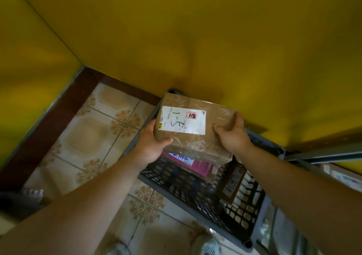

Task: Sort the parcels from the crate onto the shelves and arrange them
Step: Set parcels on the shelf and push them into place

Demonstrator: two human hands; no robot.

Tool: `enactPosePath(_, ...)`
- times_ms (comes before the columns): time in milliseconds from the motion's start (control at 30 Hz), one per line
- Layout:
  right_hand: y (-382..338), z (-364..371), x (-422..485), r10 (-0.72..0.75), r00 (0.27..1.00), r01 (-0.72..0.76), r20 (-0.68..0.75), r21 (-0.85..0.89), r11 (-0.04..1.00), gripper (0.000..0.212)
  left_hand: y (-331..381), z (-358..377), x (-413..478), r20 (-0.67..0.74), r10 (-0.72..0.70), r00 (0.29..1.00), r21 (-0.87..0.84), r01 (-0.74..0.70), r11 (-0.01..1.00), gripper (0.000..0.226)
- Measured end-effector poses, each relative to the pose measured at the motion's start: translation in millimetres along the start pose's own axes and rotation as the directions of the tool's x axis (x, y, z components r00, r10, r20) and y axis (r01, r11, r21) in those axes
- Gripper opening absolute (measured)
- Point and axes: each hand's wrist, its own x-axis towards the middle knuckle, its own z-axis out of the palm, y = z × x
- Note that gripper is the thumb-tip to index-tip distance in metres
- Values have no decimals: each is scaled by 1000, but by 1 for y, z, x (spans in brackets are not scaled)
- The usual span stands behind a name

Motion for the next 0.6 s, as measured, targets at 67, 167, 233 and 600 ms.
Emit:
enactPosePath(67,-17,-10,-22,-73,996,73,-49,-17,997,92,23,-8,-27,-19,43,999,-75,-44,996,51)
enactPosePath(167,-49,-29,-65,-168,981,170,-92,15,985,88,69,-28,-77,-54,118,992,-113,-124,986,53)
enactPosePath(233,-72,-45,-103,-236,966,241,-108,37,970,86,97,-46,-115,-100,147,984,-104,-157,982,55)
enactPosePath(600,-176,-131,-354,-444,874,448,-198,-25,894,81,200,-139,-347,-224,313,923,-82,-338,937,70)
